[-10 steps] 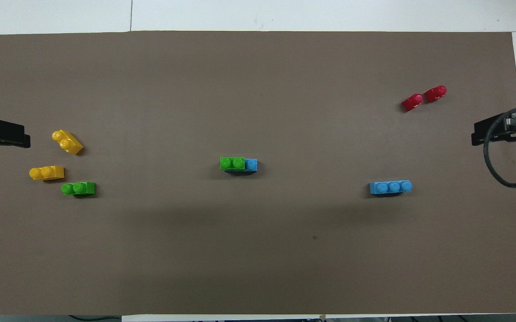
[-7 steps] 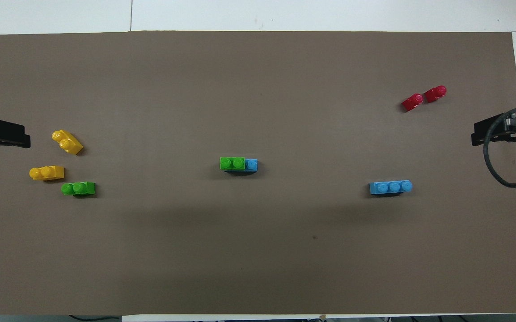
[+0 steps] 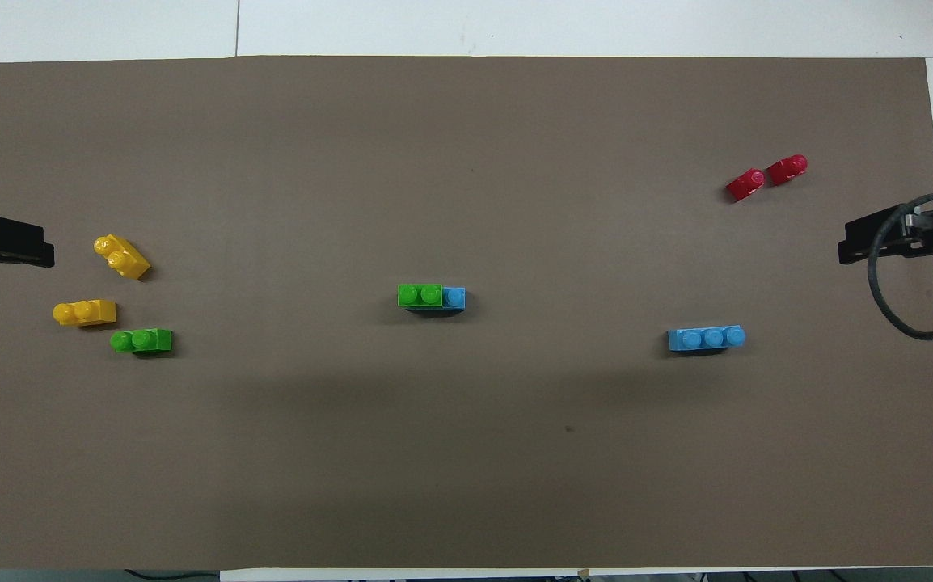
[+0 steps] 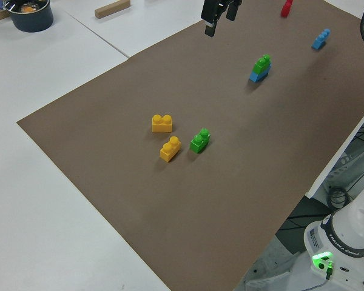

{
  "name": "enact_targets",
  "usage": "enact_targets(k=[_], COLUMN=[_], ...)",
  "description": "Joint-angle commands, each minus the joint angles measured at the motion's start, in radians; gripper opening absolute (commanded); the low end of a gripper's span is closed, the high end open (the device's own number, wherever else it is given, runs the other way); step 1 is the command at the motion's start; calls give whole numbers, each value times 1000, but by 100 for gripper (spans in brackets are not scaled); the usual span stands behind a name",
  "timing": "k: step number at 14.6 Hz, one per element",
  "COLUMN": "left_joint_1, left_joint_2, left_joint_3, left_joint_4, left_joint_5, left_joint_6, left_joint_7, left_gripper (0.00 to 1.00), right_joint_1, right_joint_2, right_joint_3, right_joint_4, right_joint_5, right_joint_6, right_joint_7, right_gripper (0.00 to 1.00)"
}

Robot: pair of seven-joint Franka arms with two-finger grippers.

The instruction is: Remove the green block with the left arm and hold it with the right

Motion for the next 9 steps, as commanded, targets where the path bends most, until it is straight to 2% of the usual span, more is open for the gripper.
enact_targets(k=[1,9], left_joint_1=[4,0], left_joint_2=[-26,-50], left_joint_3=[4,4], left_joint_4=[-28,-87], left_joint_5=[-15,-17], left_joint_6=[15,45], left_joint_7=[13,-4], left_gripper=[100,100], right_joint_1=[-25,-42], right_joint_2=[-22,-22], right_joint_3=[3,3], right_joint_4=[-25,-27], right_joint_5=[22,19], right_joint_6=[7,10], right_joint_7=[-16,-62], right_gripper=[100,100])
